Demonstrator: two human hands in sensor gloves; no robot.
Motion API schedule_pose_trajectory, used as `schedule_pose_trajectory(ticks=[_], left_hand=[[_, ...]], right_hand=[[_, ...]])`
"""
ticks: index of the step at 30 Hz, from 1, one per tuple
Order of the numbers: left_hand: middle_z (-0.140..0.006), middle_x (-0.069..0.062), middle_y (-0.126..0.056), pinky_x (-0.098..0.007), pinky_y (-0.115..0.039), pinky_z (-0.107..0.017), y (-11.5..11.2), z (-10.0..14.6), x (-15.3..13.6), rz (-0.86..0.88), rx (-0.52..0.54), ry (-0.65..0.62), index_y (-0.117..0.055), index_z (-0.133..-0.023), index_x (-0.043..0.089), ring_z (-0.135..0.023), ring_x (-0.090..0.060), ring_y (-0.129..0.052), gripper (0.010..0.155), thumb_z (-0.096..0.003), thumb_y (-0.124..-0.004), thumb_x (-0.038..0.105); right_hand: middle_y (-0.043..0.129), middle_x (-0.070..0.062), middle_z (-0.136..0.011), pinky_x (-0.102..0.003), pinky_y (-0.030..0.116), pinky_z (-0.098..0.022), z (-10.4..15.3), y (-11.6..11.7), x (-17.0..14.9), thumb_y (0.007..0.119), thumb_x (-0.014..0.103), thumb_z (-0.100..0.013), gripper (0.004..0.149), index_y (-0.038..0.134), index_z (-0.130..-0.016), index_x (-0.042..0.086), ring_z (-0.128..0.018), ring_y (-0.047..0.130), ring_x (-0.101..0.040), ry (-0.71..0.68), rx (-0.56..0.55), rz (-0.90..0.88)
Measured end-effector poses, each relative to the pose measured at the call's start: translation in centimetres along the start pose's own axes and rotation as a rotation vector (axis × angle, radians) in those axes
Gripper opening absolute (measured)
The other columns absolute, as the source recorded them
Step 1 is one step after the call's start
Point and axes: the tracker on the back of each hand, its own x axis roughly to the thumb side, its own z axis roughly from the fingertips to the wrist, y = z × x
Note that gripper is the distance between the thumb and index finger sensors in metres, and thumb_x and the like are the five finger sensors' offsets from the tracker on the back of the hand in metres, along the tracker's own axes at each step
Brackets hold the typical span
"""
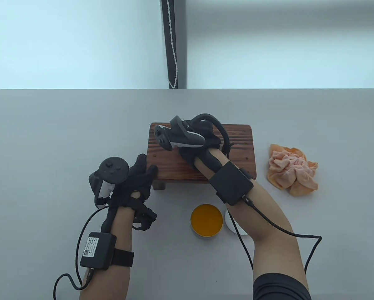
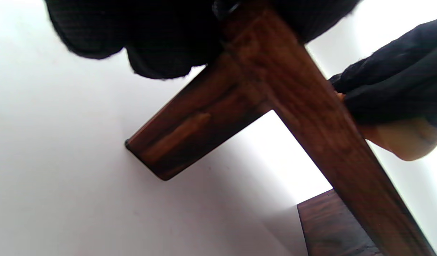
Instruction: Dip and apply wood wax on stool
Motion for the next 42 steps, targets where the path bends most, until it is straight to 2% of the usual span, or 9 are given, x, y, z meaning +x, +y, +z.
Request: schedule_pose_trajectory(ticks=[5, 9, 12, 18, 24, 26, 31, 37, 42], left_hand=[[-0.09, -0.031, -0.083, -0.069, -0.076, -0.055, 0.1, 0.0, 0.0, 0.001, -0.005, -0.001, -0.045, -0.119, -0.005, -0.071, -0.045, -0.091, 0.08, -0.061, -0.071, 0.045], [-0.09, -0.031, -0.083, -0.069, -0.076, -0.055, 0.0, 0.0, -0.1, 0.016, -0.003, 0.002, -0.046, -0.119, -0.005, -0.071, -0.045, -0.091, 0.08, -0.0609, -0.071, 0.045], [-0.09, -0.031, -0.083, -0.069, -0.076, -0.055, 0.0, 0.0, -0.1, 0.016, 0.0, 0.003, -0.046, -0.119, -0.005, -0.071, -0.045, -0.09, 0.08, -0.061, -0.071, 0.044], [-0.09, -0.031, -0.083, -0.069, -0.076, -0.055, 0.0, 0.0, -0.1, 0.01, 0.001, 0.002, -0.046, -0.119, -0.005, -0.071, -0.045, -0.09, 0.08, -0.0609, -0.071, 0.045], [-0.089, -0.031, -0.083, -0.069, -0.076, -0.055, 0.1, -0.1, -0.2, 0.013, -0.003, 0.001, -0.047, -0.118, -0.005, -0.07, -0.045, -0.091, 0.08, -0.0609, -0.072, 0.044], [-0.089, -0.031, -0.083, -0.069, -0.077, -0.055, 0.1, -0.1, -0.2, 0.009, 0.001, 0.001, -0.047, -0.118, -0.005, -0.07, -0.045, -0.091, 0.08, -0.0608, -0.072, 0.044], [-0.089, -0.031, -0.084, -0.069, -0.077, -0.055, 0.0, -0.1, -0.2, 0.007, 0.001, 0.0, -0.047, -0.118, -0.005, -0.07, -0.045, -0.091, 0.08, -0.0608, -0.072, 0.044], [-0.089, -0.031, -0.083, -0.069, -0.077, -0.055, 0.0, -0.1, -0.2, 0.008, 0.002, 0.001, -0.047, -0.118, -0.005, -0.07, -0.045, -0.091, 0.08, -0.0608, -0.072, 0.044], [-0.089, -0.031, -0.083, -0.069, -0.077, -0.055, 0.0, -0.2, -0.2, 0.007, 0.0, 0.0, -0.047, -0.118, -0.005, -0.07, -0.045, -0.091, 0.08, -0.0609, -0.072, 0.044]], right_hand=[[0.102, -0.025, -0.072, -0.062, 0.091, -0.042, -0.9, 1.0, -1.5, 0.097, 0.022, -0.048, 0.037, 0.095, -0.085, 0.02, -0.051, 0.106, -0.04, 0.107, -0.111, -0.075], [0.102, -0.027, -0.071, -0.063, 0.09, -0.042, -0.4, 0.9, -1.5, 0.097, 0.021, -0.048, 0.038, 0.094, -0.086, 0.016, -0.051, 0.106, -0.041, 0.126, -0.031, 0.061], [0.103, -0.027, -0.069, -0.064, 0.09, -0.041, 0.7, 0.3, -0.6, 0.099, 0.02, -0.046, 0.038, 0.097, -0.084, 0.013, -0.049, 0.107, -0.042, 0.026, 0.005, 0.066], [0.103, -0.025, -0.073, -0.061, 0.091, -0.041, -0.5, 1.4, -2.8, 0.096, 0.022, -0.047, 0.037, 0.095, -0.085, 0.021, -0.052, 0.107, -0.041, 0.129, -0.112, -0.062], [0.104, -0.026, -0.07, -0.062, 0.091, -0.041, 1.2, 0.8, -2.2, 0.098, 0.022, -0.046, 0.039, 0.096, -0.084, 0.014, -0.05, 0.107, -0.041, 0.041, -0.015, -0.009], [0.104, -0.026, -0.07, -0.062, 0.091, -0.041, 1.3, 0.8, -2.1, 0.099, 0.022, -0.046, 0.039, 0.097, -0.084, 0.015, -0.05, 0.108, -0.04, 0.012, -0.035, -0.084], [0.106, -0.024, -0.071, -0.06, 0.093, -0.04, 0.4, 1.5, -3.4, 0.099, 0.023, -0.045, 0.039, 0.096, -0.084, 0.02, -0.051, 0.11, -0.039, 0.107, -0.109, -0.079], [0.106, -0.028, -0.069, -0.061, 0.092, -0.038, 1.7, 0.9, -2.8, 0.099, 0.022, -0.046, 0.041, 0.096, -0.085, 0.012, -0.049, 0.109, -0.041, 0.012, 0.019, -0.049], [0.104, -0.026, -0.073, -0.061, 0.091, -0.041, 0.7, 1.8, -3.4, 0.097, 0.022, -0.047, 0.039, 0.095, -0.086, 0.018, -0.052, 0.108, -0.041, 0.114, -0.102, -0.046]])
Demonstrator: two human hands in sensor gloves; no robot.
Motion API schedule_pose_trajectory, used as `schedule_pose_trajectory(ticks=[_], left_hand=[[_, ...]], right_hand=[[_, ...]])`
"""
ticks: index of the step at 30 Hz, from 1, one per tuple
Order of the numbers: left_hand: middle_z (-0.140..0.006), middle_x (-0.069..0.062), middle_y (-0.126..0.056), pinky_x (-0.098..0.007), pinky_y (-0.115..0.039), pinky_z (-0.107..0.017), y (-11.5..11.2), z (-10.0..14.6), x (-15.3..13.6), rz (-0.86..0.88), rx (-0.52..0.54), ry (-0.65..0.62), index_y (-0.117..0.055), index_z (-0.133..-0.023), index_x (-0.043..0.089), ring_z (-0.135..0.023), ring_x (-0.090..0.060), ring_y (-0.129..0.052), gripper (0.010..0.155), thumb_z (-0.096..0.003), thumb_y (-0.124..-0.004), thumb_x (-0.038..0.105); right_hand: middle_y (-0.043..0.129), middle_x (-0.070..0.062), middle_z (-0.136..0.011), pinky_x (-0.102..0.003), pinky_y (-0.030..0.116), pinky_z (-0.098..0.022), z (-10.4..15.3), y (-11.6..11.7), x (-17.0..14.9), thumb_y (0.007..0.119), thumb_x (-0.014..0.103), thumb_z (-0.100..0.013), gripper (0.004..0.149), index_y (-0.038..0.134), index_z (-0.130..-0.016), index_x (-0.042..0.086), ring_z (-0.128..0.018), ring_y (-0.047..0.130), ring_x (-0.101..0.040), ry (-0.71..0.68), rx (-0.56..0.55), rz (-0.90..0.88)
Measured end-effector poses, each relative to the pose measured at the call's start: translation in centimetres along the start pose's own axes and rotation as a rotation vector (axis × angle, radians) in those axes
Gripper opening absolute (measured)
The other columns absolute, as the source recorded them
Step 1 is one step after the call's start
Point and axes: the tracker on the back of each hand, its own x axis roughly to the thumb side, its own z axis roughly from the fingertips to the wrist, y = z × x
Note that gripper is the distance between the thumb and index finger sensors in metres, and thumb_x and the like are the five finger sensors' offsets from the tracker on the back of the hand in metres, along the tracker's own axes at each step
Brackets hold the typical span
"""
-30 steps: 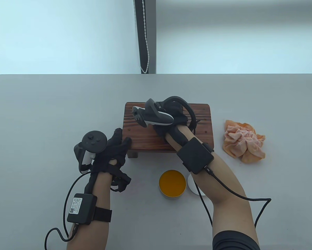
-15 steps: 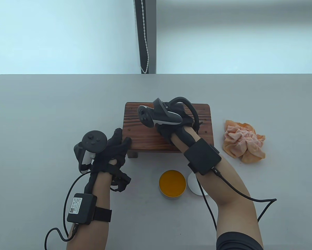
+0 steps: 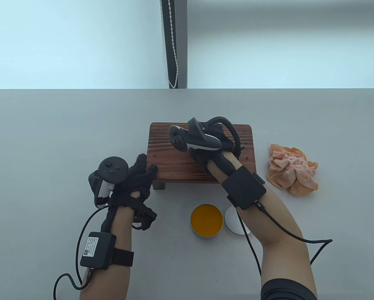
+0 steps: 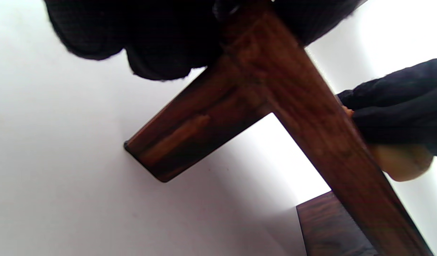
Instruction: Dip and apply wood wax on stool
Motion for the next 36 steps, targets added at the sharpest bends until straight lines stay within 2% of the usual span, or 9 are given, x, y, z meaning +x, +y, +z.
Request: schedule_pose_trajectory(ticks=[2, 6, 12, 15, 18, 24, 29, 31, 36], left_hand=[[-0.089, -0.031, -0.083, -0.069, -0.077, -0.055, 0.0, 0.0, 0.0, 0.002, 0.001, 0.0, -0.047, -0.118, -0.005, -0.07, -0.045, -0.091, 0.08, -0.0608, -0.072, 0.044], [-0.089, -0.031, -0.083, -0.069, -0.077, -0.055, 0.0, 0.0, 0.0, 0.003, 0.002, 0.002, -0.047, -0.118, -0.005, -0.07, -0.044, -0.091, 0.08, -0.0608, -0.072, 0.044], [-0.089, -0.031, -0.083, -0.069, -0.077, -0.055, 0.0, 0.0, 0.0, -0.001, 0.004, 0.002, -0.047, -0.118, -0.005, -0.07, -0.044, -0.091, 0.08, -0.0608, -0.071, 0.045], [-0.089, -0.031, -0.083, -0.069, -0.076, -0.055, 0.0, 0.0, -0.1, 0.007, 0.001, 0.003, -0.047, -0.118, -0.005, -0.07, -0.045, -0.091, 0.08, -0.0608, -0.072, 0.045], [-0.089, -0.031, -0.083, -0.069, -0.077, -0.055, 0.0, 0.1, 0.0, 0.006, 0.005, 0.004, -0.047, -0.118, -0.005, -0.07, -0.045, -0.091, 0.08, -0.0608, -0.072, 0.044], [-0.089, -0.031, -0.084, -0.069, -0.077, -0.055, 0.0, 0.0, 0.0, -0.002, 0.008, 0.003, -0.047, -0.118, -0.005, -0.07, -0.045, -0.091, 0.08, -0.0609, -0.071, 0.045], [-0.089, -0.031, -0.084, -0.069, -0.077, -0.055, 0.0, 0.1, -0.1, 0.006, 0.006, 0.005, -0.048, -0.118, -0.005, -0.07, -0.045, -0.091, 0.079, -0.0609, -0.072, 0.045], [-0.089, -0.031, -0.084, -0.069, -0.077, -0.055, 0.0, 0.1, 0.0, -0.001, 0.016, 0.005, -0.048, -0.118, -0.005, -0.07, -0.045, -0.091, 0.079, -0.0608, -0.072, 0.045], [-0.089, -0.031, -0.084, -0.069, -0.077, -0.055, 0.0, 0.1, 0.0, 0.0, 0.01, 0.004, -0.048, -0.118, -0.005, -0.07, -0.044, -0.091, 0.079, -0.0607, -0.072, 0.045]], right_hand=[[0.103, -0.027, -0.073, -0.062, 0.091, -0.041, -0.2, 0.1, -0.6, 0.097, 0.022, -0.047, 0.04, 0.094, -0.087, 0.017, -0.053, 0.108, -0.041, 0.024, 0.024, 0.027], [0.104, -0.028, -0.069, -0.062, 0.091, -0.04, 0.8, -0.5, -0.2, 0.098, 0.023, -0.046, 0.041, 0.096, -0.086, 0.012, -0.05, 0.107, -0.041, -0.092, 0.108, 0.083], [0.102, -0.026, -0.073, -0.062, 0.09, -0.041, -0.1, 0.5, -1.5, 0.096, 0.023, -0.047, 0.04, 0.094, -0.087, 0.018, -0.053, 0.106, -0.041, 0.022, -0.004, -0.033], [0.102, -0.029, -0.072, -0.064, 0.089, -0.04, 0.3, 0.4, -1.8, 0.097, 0.021, -0.047, 0.04, 0.094, -0.086, 0.014, -0.052, 0.106, -0.043, 0.021, 0.051, -0.019], [0.103, -0.028, -0.07, -0.063, 0.09, -0.041, 1.3, -0.3, -1.1, 0.098, 0.022, -0.046, 0.041, 0.096, -0.086, 0.012, -0.051, 0.106, -0.042, -0.077, 0.108, 0.01], [0.102, -0.026, -0.075, -0.063, 0.089, -0.042, 0.5, 0.8, -2.1, 0.096, 0.022, -0.047, 0.04, 0.094, -0.087, 0.019, -0.056, 0.106, -0.042, 0.045, -0.006, -0.03], [0.102, -0.028, -0.073, -0.064, 0.088, -0.043, 2.0, -0.1, -1.5, 0.097, 0.021, -0.047, 0.041, 0.094, -0.087, 0.013, -0.055, 0.105, -0.043, -0.032, 0.141, 0.066], [0.102, -0.027, -0.074, -0.064, 0.088, -0.043, 2.4, -0.1, -0.9, 0.097, 0.021, -0.047, 0.041, 0.095, -0.087, 0.013, -0.056, 0.105, -0.043, -0.078, 0.094, 0.032], [0.101, -0.026, -0.076, -0.063, 0.089, -0.043, 1.0, 0.7, -2.5, 0.096, 0.022, -0.048, 0.04, 0.093, -0.088, 0.02, -0.057, 0.106, -0.042, 0.041, 0.035, 0.005]])
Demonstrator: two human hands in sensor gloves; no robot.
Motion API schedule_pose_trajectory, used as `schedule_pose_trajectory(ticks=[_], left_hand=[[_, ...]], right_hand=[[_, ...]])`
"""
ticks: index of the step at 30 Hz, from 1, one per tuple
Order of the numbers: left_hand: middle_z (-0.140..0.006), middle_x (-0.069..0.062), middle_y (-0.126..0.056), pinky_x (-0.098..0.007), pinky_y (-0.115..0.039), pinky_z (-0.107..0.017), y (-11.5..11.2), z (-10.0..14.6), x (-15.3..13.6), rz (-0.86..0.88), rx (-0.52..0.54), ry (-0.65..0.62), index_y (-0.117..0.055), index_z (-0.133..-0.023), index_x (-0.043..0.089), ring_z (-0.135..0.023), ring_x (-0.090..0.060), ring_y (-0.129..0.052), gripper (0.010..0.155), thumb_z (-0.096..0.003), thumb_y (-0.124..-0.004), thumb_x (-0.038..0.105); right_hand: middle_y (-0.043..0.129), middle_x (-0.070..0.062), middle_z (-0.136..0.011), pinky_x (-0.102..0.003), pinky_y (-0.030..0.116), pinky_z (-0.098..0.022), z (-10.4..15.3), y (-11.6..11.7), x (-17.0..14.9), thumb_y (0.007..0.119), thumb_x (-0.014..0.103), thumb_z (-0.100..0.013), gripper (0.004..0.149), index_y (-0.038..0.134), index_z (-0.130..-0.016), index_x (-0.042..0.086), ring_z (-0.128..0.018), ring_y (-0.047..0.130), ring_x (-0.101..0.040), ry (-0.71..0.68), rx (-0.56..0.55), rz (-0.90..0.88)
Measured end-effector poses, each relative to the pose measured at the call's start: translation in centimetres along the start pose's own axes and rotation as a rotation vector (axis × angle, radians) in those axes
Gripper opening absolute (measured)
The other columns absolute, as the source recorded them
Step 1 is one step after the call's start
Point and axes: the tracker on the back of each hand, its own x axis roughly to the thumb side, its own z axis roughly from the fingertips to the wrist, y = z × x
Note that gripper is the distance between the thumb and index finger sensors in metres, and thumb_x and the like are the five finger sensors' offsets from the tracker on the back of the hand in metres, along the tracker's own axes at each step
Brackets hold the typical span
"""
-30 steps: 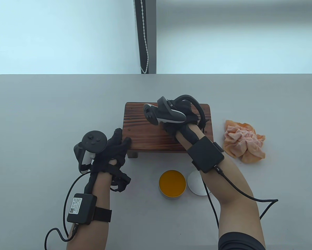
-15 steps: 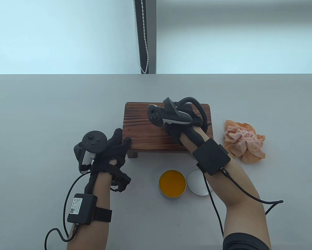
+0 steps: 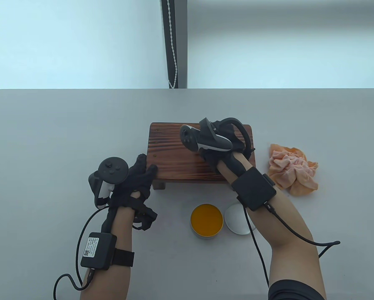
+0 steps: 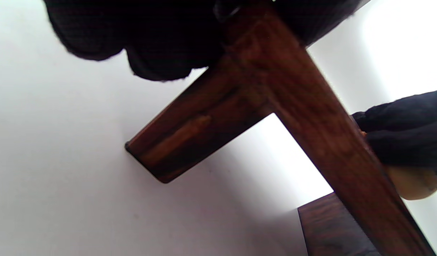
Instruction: Dip and apply wood wax on stool
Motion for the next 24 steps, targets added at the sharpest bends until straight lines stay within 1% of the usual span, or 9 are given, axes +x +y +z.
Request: schedule_pose_trajectory(ticks=[4, 6, 11, 13, 16, 17, 19, 22, 24], left_hand=[[-0.089, -0.031, -0.084, -0.069, -0.076, -0.055, -0.1, 0.1, 0.0, 0.008, 0.004, 0.003, -0.048, -0.118, -0.005, -0.07, -0.045, -0.091, 0.079, -0.0608, -0.072, 0.044], [-0.089, -0.031, -0.084, -0.069, -0.076, -0.055, -0.1, 0.1, 0.2, -0.005, 0.012, 0.005, -0.048, -0.118, -0.005, -0.07, -0.045, -0.091, 0.079, -0.0608, -0.072, 0.044], [-0.089, -0.031, -0.084, -0.069, -0.076, -0.055, 0.0, 0.0, 0.1, -0.002, 0.005, 0.001, -0.048, -0.118, -0.005, -0.07, -0.045, -0.091, 0.079, -0.0608, -0.072, 0.044], [-0.089, -0.031, -0.084, -0.069, -0.076, -0.055, 0.0, 0.0, 0.1, 0.005, 0.001, 0.001, -0.048, -0.118, -0.005, -0.07, -0.045, -0.091, 0.079, -0.0608, -0.072, 0.044], [-0.089, -0.031, -0.084, -0.069, -0.076, -0.055, 0.0, 0.0, 0.1, 0.009, 0.002, 0.002, -0.048, -0.118, -0.005, -0.07, -0.045, -0.091, 0.079, -0.0606, -0.072, 0.044], [-0.089, -0.031, -0.084, -0.069, -0.076, -0.055, 0.0, 0.1, 0.1, 0.007, 0.006, 0.002, -0.048, -0.118, -0.005, -0.07, -0.045, -0.091, 0.079, -0.0607, -0.072, 0.044], [-0.089, -0.031, -0.084, -0.069, -0.076, -0.055, 0.0, 0.0, 0.1, 0.001, 0.006, 0.002, -0.048, -0.118, -0.005, -0.07, -0.045, -0.091, 0.079, -0.0608, -0.072, 0.044], [-0.089, -0.031, -0.084, -0.069, -0.077, -0.055, 0.0, 0.0, 0.1, -0.002, 0.004, -0.001, -0.048, -0.118, -0.005, -0.07, -0.045, -0.091, 0.079, -0.0607, -0.072, 0.044], [-0.089, -0.031, -0.084, -0.069, -0.077, -0.055, 0.0, 0.0, 0.1, -0.003, 0.003, -0.002, -0.048, -0.118, -0.005, -0.07, -0.045, -0.092, 0.079, -0.0607, -0.072, 0.044]], right_hand=[[0.102, -0.027, -0.074, -0.064, 0.088, -0.044, 1.4, -0.6, 0.2, 0.097, 0.021, -0.047, 0.041, 0.094, -0.087, 0.014, -0.056, 0.105, -0.043, -0.062, 0.091, 0.045], [0.102, -0.028, -0.073, -0.064, 0.088, -0.044, 1.7, -0.6, 0.8, 0.098, 0.021, -0.047, 0.041, 0.095, -0.087, 0.012, -0.055, 0.105, -0.043, -0.091, 0.072, -0.012], [0.101, -0.025, -0.076, -0.063, 0.088, -0.045, 0.0, 0.1, -0.3, 0.096, 0.022, -0.048, 0.04, 0.093, -0.087, 0.019, -0.058, 0.105, -0.042, -0.005, -0.005, 0.003], [0.101, -0.026, -0.075, -0.064, 0.088, -0.045, -0.1, 0.2, -0.8, 0.096, 0.022, -0.048, 0.04, 0.093, -0.088, 0.017, -0.058, 0.105, -0.042, 0.012, 0.016, 0.022], [0.102, -0.027, -0.073, -0.064, 0.088, -0.044, 0.8, -0.2, -0.3, 0.097, 0.022, -0.047, 0.041, 0.094, -0.087, 0.013, -0.056, 0.105, -0.042, -0.029, 0.07, 0.063], [0.102, -0.027, -0.072, -0.064, 0.088, -0.044, 1.2, -0.4, 0.0, 0.098, 0.021, -0.046, 0.041, 0.095, -0.087, 0.012, -0.055, 0.106, -0.042, -0.058, 0.081, 0.032], [0.102, -0.027, -0.073, -0.064, 0.088, -0.044, 1.5, -0.4, 0.2, 0.098, 0.021, -0.047, 0.041, 0.095, -0.086, 0.012, -0.056, 0.105, -0.042, -0.072, 0.063, -0.011], [0.102, -0.025, -0.075, -0.063, 0.089, -0.045, 0.7, 0.2, -0.7, 0.097, 0.022, -0.047, 0.039, 0.094, -0.086, 0.019, -0.058, 0.106, -0.041, -0.001, 0.004, -0.029], [0.102, -0.025, -0.075, -0.062, 0.089, -0.045, 0.1, 0.3, -1.5, 0.097, 0.022, -0.047, 0.04, 0.093, -0.087, 0.018, -0.058, 0.106, -0.041, 0.021, 0.016, -0.038]])
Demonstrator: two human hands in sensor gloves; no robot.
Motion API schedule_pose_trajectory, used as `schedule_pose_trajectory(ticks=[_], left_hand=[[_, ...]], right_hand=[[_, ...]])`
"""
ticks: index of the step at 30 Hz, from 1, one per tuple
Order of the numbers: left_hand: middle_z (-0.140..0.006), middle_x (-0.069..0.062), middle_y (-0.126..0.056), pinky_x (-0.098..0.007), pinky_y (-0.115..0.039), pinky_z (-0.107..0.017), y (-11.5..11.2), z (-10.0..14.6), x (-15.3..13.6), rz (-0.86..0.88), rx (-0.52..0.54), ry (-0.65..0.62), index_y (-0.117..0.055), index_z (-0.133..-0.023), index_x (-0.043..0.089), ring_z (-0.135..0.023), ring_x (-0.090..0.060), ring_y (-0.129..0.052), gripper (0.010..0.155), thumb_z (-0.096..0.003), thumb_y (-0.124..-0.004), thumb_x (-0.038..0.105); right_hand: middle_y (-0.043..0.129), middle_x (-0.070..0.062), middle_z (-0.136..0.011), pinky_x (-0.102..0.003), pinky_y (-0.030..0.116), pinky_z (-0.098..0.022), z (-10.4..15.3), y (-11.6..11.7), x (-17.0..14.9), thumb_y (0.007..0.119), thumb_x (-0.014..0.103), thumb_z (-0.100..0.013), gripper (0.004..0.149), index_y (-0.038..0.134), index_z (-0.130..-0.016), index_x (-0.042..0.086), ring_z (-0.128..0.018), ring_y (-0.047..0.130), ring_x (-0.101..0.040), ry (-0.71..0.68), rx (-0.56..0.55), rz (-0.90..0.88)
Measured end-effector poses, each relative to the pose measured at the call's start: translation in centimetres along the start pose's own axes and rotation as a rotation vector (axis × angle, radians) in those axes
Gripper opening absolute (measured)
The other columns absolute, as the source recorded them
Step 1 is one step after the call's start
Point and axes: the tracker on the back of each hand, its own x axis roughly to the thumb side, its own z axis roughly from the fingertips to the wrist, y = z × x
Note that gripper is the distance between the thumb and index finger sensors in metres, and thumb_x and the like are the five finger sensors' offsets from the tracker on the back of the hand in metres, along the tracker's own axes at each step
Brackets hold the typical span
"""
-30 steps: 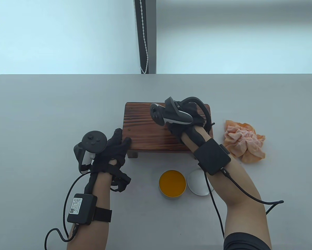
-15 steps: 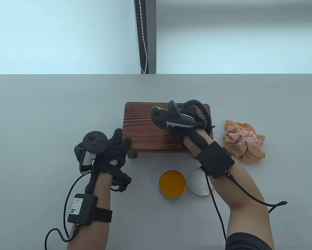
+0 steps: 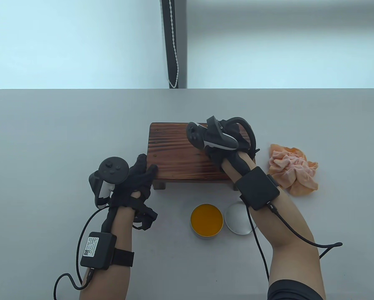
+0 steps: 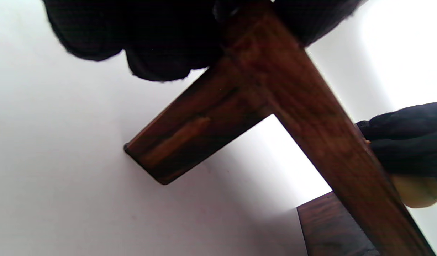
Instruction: Dip and apply wood wax on stool
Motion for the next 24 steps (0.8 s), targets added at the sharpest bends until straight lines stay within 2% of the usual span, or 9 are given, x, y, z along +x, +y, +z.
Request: schedule_pose_trajectory(ticks=[2, 4, 6, 13, 17, 19, 21, 24], left_hand=[[-0.089, -0.031, -0.084, -0.069, -0.077, -0.055, 0.0, 0.0, 0.0, 0.009, 0.001, 0.002, -0.048, -0.118, -0.005, -0.07, -0.045, -0.091, 0.079, -0.0607, -0.072, 0.044], [-0.089, -0.031, -0.084, -0.069, -0.077, -0.055, 0.0, 0.0, -0.1, 0.011, 0.001, 0.003, -0.048, -0.118, -0.005, -0.07, -0.045, -0.091, 0.079, -0.0606, -0.072, 0.044], [-0.089, -0.031, -0.084, -0.069, -0.076, -0.055, -0.1, 0.0, 0.0, 0.008, 0.005, 0.001, -0.048, -0.118, -0.005, -0.07, -0.045, -0.091, 0.079, -0.0606, -0.072, 0.044], [-0.089, -0.031, -0.084, -0.069, -0.076, -0.055, 0.0, 0.0, 0.0, -0.001, -0.005, -0.004, -0.048, -0.118, -0.005, -0.07, -0.045, -0.091, 0.079, -0.0609, -0.072, 0.044], [-0.089, -0.031, -0.084, -0.069, -0.076, -0.056, 0.0, 0.0, 0.0, 0.001, -0.008, -0.003, -0.047, -0.118, -0.004, -0.07, -0.045, -0.091, 0.079, -0.061, -0.071, 0.044], [-0.089, -0.031, -0.084, -0.07, -0.076, -0.056, 0.0, 0.0, 0.0, 0.003, -0.007, -0.002, -0.047, -0.118, -0.005, -0.07, -0.045, -0.091, 0.079, -0.0609, -0.071, 0.044], [-0.089, -0.031, -0.084, -0.07, -0.076, -0.056, 0.0, 0.0, 0.1, -0.008, -0.003, -0.003, -0.047, -0.118, -0.005, -0.07, -0.045, -0.091, 0.079, -0.061, -0.071, 0.044], [-0.089, -0.031, -0.084, -0.07, -0.076, -0.056, 0.0, 0.0, 0.0, -0.004, -0.007, -0.004, -0.047, -0.118, -0.005, -0.07, -0.045, -0.091, 0.079, -0.0609, -0.071, 0.044]], right_hand=[[0.102, -0.026, -0.075, -0.063, 0.089, -0.046, 0.0, -0.1, -0.4, 0.098, 0.022, -0.047, 0.04, 0.094, -0.087, 0.017, -0.057, 0.106, -0.041, 0.003, 0.044, 0.001], [0.102, -0.026, -0.073, -0.063, 0.089, -0.045, 0.8, -0.4, 0.2, 0.099, 0.022, -0.046, 0.04, 0.095, -0.086, 0.014, -0.056, 0.106, -0.041, -0.041, 0.073, 0.066], [0.103, -0.026, -0.071, -0.063, 0.089, -0.044, 1.5, -0.7, 0.6, 0.1, 0.022, -0.046, 0.041, 0.096, -0.085, 0.013, -0.055, 0.107, -0.041, -0.089, 0.095, 0.038], [0.102, -0.024, -0.075, -0.062, 0.09, -0.045, 0.2, 0.1, -0.7, 0.097, 0.023, -0.047, 0.04, 0.094, -0.086, 0.02, -0.057, 0.106, -0.04, 0.009, -0.009, 0.008], [0.102, -0.025, -0.074, -0.063, 0.089, -0.045, 0.8, -0.3, -0.5, 0.098, 0.022, -0.047, 0.04, 0.094, -0.086, 0.016, -0.056, 0.106, -0.041, -0.022, 0.087, 0.113], [0.103, -0.026, -0.072, -0.064, 0.089, -0.044, 1.5, -0.7, 0.2, 0.099, 0.022, -0.046, 0.041, 0.096, -0.085, 0.013, -0.055, 0.107, -0.041, -0.08, 0.133, 0.087], [0.103, -0.025, -0.072, -0.063, 0.089, -0.044, 1.4, -0.8, 0.8, 0.1, 0.022, -0.046, 0.04, 0.096, -0.085, 0.015, -0.055, 0.107, -0.041, -0.099, 0.106, 0.065], [0.102, -0.024, -0.075, -0.062, 0.089, -0.046, 0.2, -0.4, 0.5, 0.098, 0.023, -0.047, 0.039, 0.095, -0.085, 0.02, -0.057, 0.106, -0.04, -0.015, 0.048, 0.106]])
